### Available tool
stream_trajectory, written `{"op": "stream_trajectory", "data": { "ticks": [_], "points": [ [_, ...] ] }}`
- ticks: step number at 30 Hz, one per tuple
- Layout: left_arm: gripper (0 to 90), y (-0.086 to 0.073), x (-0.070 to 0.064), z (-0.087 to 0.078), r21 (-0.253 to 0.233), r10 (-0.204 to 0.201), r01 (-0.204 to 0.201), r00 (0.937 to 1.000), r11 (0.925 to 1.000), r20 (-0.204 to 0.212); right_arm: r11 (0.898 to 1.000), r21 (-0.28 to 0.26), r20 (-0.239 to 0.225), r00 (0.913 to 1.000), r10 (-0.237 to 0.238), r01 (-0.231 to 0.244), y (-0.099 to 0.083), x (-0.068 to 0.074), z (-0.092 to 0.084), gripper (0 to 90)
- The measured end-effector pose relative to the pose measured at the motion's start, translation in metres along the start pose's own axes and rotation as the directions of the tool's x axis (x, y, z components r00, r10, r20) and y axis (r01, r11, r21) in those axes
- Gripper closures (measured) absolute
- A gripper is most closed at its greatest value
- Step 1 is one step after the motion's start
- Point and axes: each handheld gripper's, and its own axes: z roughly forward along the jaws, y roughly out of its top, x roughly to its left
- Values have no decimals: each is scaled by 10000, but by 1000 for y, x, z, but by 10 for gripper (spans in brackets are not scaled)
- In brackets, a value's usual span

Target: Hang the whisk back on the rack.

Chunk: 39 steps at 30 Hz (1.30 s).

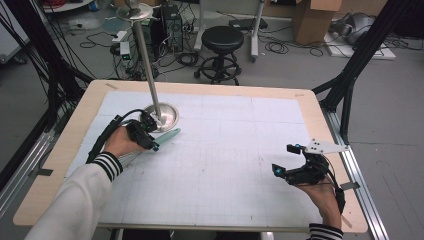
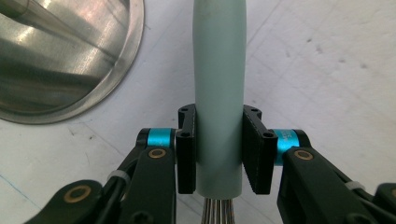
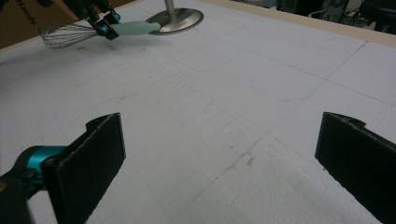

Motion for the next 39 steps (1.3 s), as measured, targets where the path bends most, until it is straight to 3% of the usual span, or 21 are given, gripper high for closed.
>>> {"op": "stream_trajectory", "data": {
  "ticks": [5,9,13,20,26,33,39],
  "points": [
    [696,-2,-4,-19,-595,351,-339,9992,9977,194,10000,55,42,10000,-1,1,0,0,0,8],
    [697,-2,-7,-36,-1396,803,-754,9963,9873,295,10000,76,11,10000,19,-19,0,0,0,8],
    [697,-4,-9,-53,-1956,1277,-1156,9905,9739,503,9998,167,30,10000,57,-57,0,0,2,8],
    [697,-11,-6,-87,-3091,1431,-1241,9889,9429,396,9998,197,4,10000,69,-69,-1,0,1,8],
    [697,-18,-3,-112,-3552,1461,-1254,9888,9264,318,9998,112,73,9999,133,-134,-2,-2,-2,8],
    [696,-28,4,-145,-4318,1532,-1371,9882,8915,27,9998,166,79,9999,136,-138,-2,-2,-2,8],
    [696,-37,10,-170,-4621,1426,-1380,9895,8760,-251,9997,193,82,9998,166,-167,-3,-2,-2,8]
  ]
}}
